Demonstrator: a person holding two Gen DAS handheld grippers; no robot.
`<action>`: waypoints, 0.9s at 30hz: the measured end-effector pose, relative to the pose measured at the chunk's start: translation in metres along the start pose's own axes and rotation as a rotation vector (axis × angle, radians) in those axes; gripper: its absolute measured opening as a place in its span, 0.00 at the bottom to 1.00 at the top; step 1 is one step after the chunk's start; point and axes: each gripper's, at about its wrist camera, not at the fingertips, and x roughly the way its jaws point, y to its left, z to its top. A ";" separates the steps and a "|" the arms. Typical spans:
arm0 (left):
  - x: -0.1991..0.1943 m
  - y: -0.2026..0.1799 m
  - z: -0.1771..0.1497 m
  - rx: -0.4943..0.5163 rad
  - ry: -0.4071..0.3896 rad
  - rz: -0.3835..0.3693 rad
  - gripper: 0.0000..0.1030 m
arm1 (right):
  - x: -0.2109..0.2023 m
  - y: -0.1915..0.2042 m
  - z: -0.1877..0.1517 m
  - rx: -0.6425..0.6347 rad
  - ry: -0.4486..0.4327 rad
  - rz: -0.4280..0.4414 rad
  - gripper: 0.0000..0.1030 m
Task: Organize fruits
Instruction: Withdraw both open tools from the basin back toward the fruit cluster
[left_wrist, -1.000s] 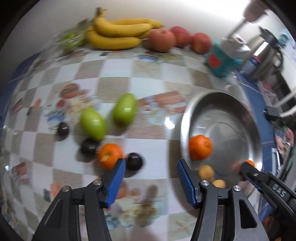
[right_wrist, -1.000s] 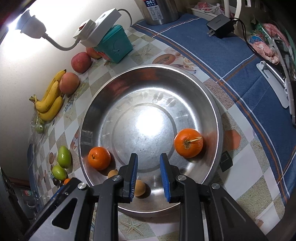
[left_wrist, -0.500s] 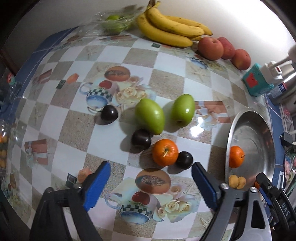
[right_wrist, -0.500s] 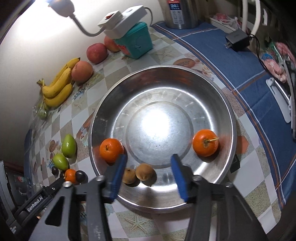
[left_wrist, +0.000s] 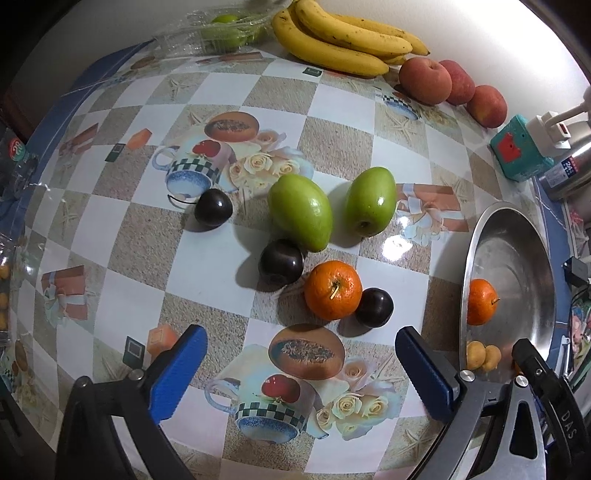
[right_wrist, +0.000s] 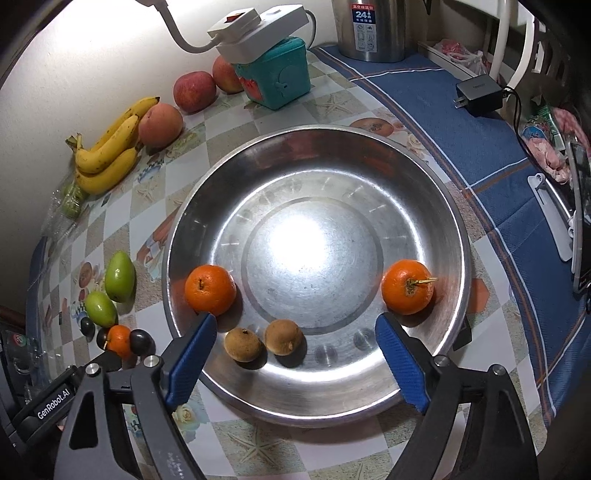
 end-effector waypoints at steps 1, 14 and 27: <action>0.000 0.000 0.000 0.000 0.000 0.001 1.00 | 0.000 0.000 0.000 0.000 -0.001 -0.002 0.87; -0.010 0.007 0.004 0.022 -0.054 0.047 1.00 | -0.006 0.001 -0.001 -0.008 -0.034 -0.026 0.97; -0.026 0.042 0.022 0.066 -0.125 0.158 1.00 | -0.003 0.038 -0.013 -0.110 -0.019 0.017 0.97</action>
